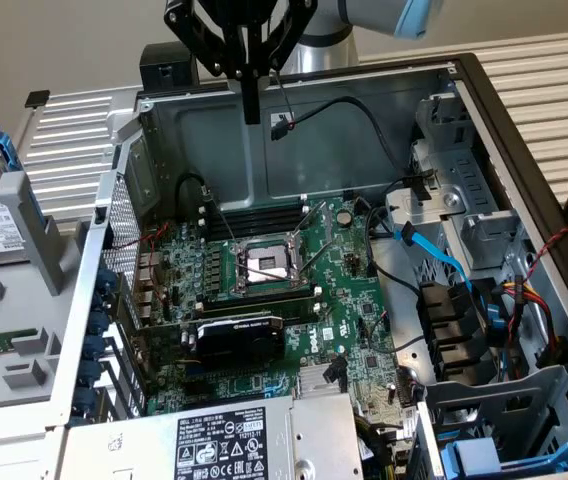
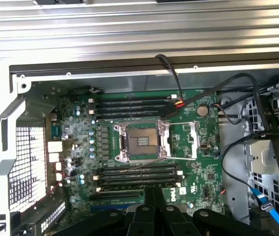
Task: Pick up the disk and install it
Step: 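Reach for the disk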
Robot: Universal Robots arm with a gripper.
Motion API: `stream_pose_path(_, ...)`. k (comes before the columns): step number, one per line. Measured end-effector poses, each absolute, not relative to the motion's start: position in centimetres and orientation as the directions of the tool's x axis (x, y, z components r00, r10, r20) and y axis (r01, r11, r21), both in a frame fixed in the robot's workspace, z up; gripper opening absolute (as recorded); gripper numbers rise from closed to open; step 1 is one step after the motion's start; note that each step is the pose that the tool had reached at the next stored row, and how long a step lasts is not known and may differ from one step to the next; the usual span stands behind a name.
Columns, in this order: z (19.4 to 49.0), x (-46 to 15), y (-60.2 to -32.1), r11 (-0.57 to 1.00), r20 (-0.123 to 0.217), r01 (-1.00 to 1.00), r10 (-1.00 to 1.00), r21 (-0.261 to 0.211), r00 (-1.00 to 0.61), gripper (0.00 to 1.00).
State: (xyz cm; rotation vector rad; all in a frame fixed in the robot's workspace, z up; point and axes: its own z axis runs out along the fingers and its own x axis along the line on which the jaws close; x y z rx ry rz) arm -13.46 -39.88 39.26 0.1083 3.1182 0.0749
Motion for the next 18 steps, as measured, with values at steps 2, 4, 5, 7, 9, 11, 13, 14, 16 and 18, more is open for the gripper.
stream_pose_path(2, 39.2, -14.1, -39.9, 0.996, -0.019, 0.069, 0.07, 0.049, -0.997, 0.11)
stream_pose_path(4, 39.2, -14.7, -39.9, 0.996, -0.019, 0.069, 0.07, 0.049, -0.997, 0.11)
stream_pose_path(5, 39.2, -15.0, -39.9, 0.996, -0.019, 0.069, 0.07, 0.049, -0.997, 0.11)
stream_pose_path(7, 39.2, -15.6, -39.9, 0.996, -0.019, 0.069, 0.07, 0.049, -0.997, 0.11)
stream_pose_path(9, 39.2, -16.4, -39.9, 0.996, -0.019, 0.069, 0.07, 0.049, -0.997, 0.11)
stream_pose_path(11, 39.2, -17.3, -39.9, 0.996, -0.019, 0.069, 0.07, 0.049, -0.997, 0.11)
stream_pose_path(13, 39.2, -18.2, -39.9, 0.996, -0.019, 0.069, 0.07, 0.049, -0.997, 0.11)
stream_pose_path(14, 39.2, -18.6, -39.9, 0.996, -0.019, 0.069, 0.07, 0.049, -0.997, 0.11)
stream_pose_path(16, 39.2, -19.6, -39.9, 0.996, -0.019, 0.069, 0.07, 0.049, -0.997, 0.11)
stream_pose_path(18, 39.2, -20.5, -39.9, 0.996, -0.019, 0.069, 0.07, 0.049, -0.997, 0.11)
